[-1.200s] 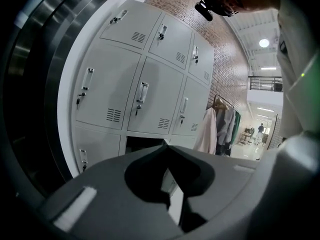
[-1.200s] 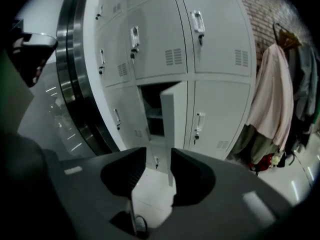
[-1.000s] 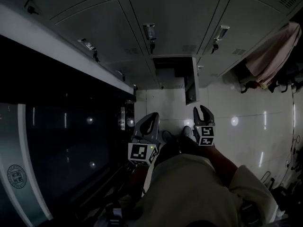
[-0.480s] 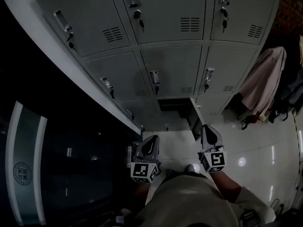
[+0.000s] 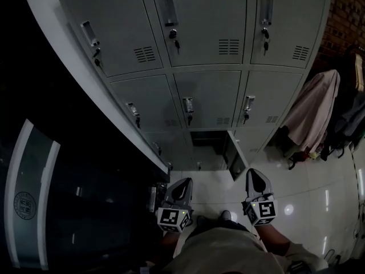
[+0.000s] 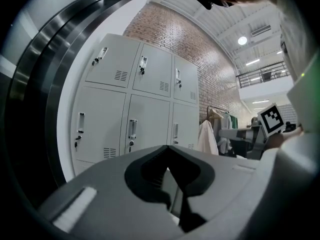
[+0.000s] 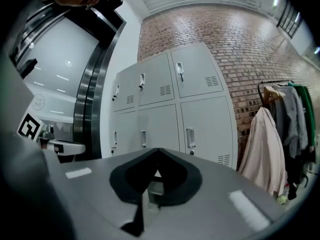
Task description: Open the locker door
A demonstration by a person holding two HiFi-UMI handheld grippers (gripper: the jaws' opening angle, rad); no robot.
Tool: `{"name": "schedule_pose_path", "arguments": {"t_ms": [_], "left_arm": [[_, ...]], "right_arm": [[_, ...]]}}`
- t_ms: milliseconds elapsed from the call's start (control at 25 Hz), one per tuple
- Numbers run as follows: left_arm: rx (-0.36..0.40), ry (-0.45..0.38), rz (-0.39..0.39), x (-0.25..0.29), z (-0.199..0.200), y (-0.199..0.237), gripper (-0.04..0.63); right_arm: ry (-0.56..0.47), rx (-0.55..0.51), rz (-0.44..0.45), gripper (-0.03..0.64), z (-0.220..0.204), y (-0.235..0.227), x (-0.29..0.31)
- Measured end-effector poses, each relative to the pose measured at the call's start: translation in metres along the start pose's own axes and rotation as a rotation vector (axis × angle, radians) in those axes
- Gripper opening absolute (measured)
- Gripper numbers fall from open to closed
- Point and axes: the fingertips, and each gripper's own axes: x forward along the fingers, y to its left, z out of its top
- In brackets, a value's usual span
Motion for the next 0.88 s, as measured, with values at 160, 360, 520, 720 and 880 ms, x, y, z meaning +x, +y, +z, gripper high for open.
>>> {"name": "schedule_pose_path", "arguments": {"t_ms": [160, 360, 520, 720, 880], "left_arm": [[-0.027, -0.003, -0.054, -0.004, -0.014, -0.011, 0.071], [-0.045, 0.004, -0.051, -0.019, -0.025, -0.021, 0.071], [-0.023, -0.012, -0.016, -0.057, 0.001, -0.039, 0.071], [-0.026, -0.011, 0.048, -0.098, 0.021, -0.069, 0.071], [-0.046, -0.010, 0.028, -0.126, 0.023, -0.121, 0.071]], "right_arm": [[-0.002, 0.017, -0.005, 0.000, -0.003, 0.002, -0.012], [-0.021, 0.044, 0.001, 0.000, -0.020, 0.009, -0.022], [-0.006, 0.043, 0.072, 0.000, 0.001, 0.031, -0.048], [0.044, 0.006, 0.117, 0.000, 0.047, 0.045, -0.109], [0.075, -0.013, 0.110, 0.000, 0.068, 0.036, -0.178]]}}
